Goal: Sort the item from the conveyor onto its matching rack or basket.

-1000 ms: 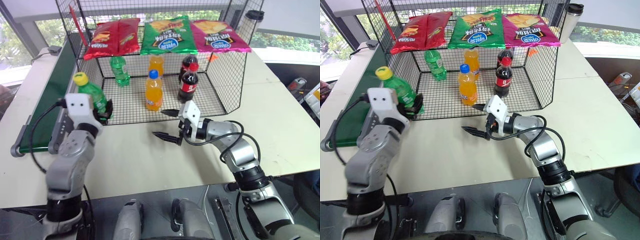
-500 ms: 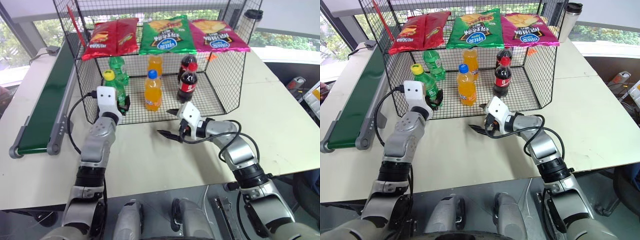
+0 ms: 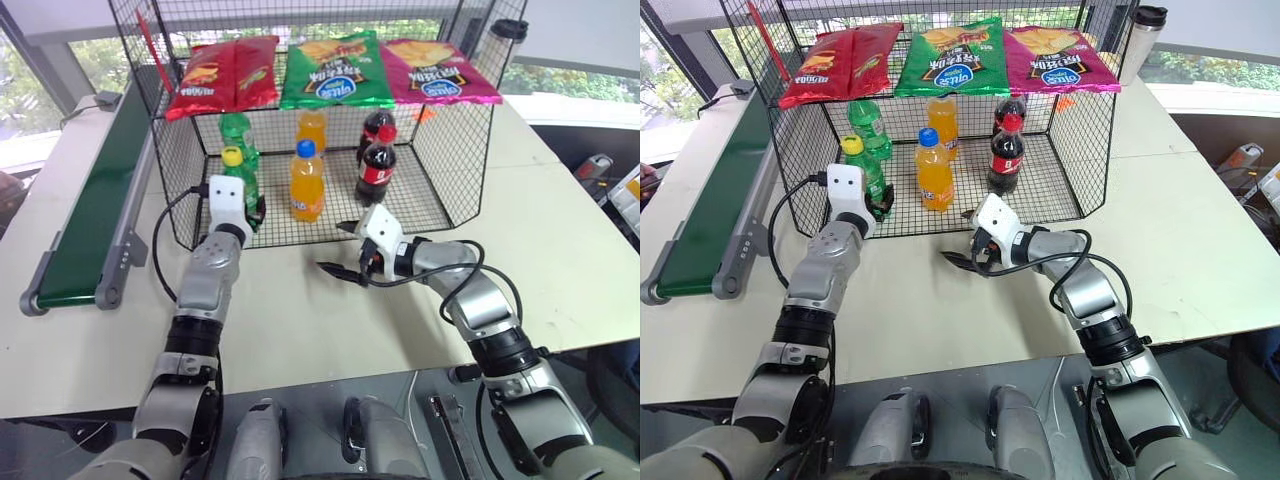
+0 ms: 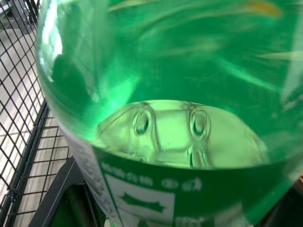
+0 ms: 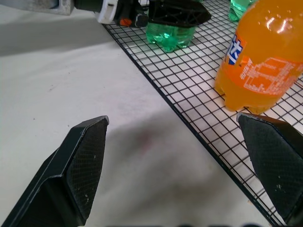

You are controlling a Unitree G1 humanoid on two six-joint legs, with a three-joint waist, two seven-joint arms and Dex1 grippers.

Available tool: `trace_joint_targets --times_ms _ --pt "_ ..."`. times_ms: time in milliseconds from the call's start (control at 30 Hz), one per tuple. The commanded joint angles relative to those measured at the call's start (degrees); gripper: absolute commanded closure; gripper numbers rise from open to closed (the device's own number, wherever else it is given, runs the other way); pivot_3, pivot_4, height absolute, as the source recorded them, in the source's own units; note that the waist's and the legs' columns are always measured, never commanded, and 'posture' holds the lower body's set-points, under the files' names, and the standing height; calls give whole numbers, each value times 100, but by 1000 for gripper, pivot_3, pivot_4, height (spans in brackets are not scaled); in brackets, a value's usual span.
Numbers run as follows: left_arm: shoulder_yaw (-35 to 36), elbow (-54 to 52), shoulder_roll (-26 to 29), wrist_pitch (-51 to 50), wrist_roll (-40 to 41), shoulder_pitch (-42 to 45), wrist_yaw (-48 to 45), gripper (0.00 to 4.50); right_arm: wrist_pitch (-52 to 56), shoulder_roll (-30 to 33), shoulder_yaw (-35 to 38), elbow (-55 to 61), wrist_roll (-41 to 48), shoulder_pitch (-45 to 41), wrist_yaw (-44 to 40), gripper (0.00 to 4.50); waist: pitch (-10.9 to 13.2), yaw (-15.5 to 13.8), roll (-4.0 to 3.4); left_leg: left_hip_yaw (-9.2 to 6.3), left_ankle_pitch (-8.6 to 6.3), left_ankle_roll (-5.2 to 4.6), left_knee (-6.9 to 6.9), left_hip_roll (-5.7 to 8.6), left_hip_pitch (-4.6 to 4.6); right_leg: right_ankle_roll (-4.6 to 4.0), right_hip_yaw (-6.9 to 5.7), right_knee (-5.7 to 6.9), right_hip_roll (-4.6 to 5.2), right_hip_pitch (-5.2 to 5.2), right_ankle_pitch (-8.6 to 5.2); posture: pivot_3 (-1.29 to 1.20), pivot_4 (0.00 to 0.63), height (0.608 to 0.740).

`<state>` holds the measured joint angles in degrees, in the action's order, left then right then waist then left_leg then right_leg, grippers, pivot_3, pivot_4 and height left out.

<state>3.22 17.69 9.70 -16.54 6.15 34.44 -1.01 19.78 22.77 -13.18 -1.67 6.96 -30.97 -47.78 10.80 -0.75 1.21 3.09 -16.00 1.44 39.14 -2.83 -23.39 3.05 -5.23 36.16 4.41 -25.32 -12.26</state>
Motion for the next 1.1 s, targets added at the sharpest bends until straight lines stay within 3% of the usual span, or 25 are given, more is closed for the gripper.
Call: trace_joint_targets --times_ms 33,300,667,900,1100 --pt "86 -203 -38 229 -8 155 -32 27 -9 29 40 294 48 -47 -27 0 0 1 0 0 0 0 0 0 0 0 0 0 0 1 0 0 150 740" --pt "129 -818 46 21 -57 53 36 27 -6 12 25 302 55 -42 -63 0 0 5 0 0 0 0 0 0 1 1 0 1 1 1 0 0 150 740" --pt "218 -3140 210 -1113 -25 -716 133 27 -40 -33 -12 259 125 -47 -257 0 0 10 0 -2 0 0 1 0 2 0 0 3 1 2 1 0 150 740" --pt "212 -4730 289 -2054 131 -1833 -21 27 -61 -66 -26 248 115 -39 -265 0 0 20 0 -3 0 0 0 -1 3 0 2 2 1 2 0 0 150 740" --pt "169 -5507 376 -2137 67 -3095 -196 27 -77 -74 -20 224 127 -37 -264 0 0 8 0 -5 0 0 0 -1 6 -2 2 3 1 3 -1 0 150 740"
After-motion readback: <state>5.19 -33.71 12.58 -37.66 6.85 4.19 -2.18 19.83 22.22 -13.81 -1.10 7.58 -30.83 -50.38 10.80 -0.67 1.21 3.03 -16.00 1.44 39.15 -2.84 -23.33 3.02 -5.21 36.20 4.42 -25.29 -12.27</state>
